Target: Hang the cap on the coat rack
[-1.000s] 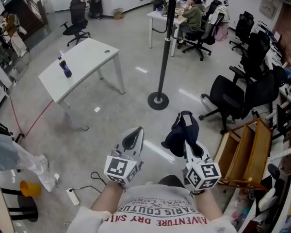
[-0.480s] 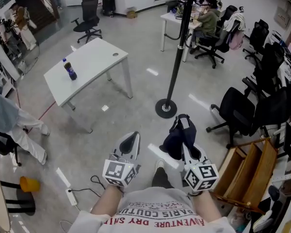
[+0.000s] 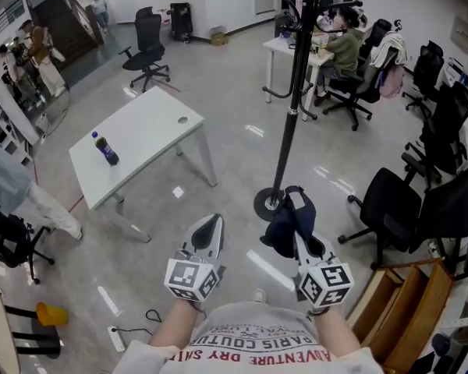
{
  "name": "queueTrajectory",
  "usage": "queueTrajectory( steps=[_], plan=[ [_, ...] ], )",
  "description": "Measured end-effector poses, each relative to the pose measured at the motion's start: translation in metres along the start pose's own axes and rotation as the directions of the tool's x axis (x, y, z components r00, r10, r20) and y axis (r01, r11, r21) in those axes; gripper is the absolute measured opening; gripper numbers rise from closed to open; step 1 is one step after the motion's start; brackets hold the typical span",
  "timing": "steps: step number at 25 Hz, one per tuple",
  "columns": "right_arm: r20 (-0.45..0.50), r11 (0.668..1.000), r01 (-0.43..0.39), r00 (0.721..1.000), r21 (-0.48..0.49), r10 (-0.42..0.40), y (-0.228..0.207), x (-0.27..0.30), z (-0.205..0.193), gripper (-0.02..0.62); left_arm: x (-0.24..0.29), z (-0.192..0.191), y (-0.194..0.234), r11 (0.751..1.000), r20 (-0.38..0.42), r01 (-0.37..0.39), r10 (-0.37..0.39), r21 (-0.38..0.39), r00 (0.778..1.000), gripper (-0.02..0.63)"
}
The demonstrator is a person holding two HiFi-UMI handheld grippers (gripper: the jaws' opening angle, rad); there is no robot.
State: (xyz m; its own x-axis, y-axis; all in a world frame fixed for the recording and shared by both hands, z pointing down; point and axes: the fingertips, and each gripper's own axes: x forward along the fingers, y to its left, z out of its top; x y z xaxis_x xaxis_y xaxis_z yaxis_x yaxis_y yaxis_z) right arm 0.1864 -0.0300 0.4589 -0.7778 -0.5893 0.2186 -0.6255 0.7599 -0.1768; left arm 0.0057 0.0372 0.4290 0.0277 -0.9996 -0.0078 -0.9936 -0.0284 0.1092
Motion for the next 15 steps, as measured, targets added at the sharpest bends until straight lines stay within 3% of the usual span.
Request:
queueTrajectory(
  steps=[8,15],
  plan=[
    [0.014,1.000,0.021,1.000,-0.005,-0.021,-0.058,0.067,0.035,0.025,0.094,0.013,0.019,1.000,0.016,0.029,-0.029,-0.008,0.999,0.005],
    [0.039,0.997,0.081,0.996,0.012,-0.082,-0.074,0.135,0.055,0.025,0.164,0.008,0.072,0.995,0.000,0.095,-0.095,-0.011,0.995,0.005]
  ],
)
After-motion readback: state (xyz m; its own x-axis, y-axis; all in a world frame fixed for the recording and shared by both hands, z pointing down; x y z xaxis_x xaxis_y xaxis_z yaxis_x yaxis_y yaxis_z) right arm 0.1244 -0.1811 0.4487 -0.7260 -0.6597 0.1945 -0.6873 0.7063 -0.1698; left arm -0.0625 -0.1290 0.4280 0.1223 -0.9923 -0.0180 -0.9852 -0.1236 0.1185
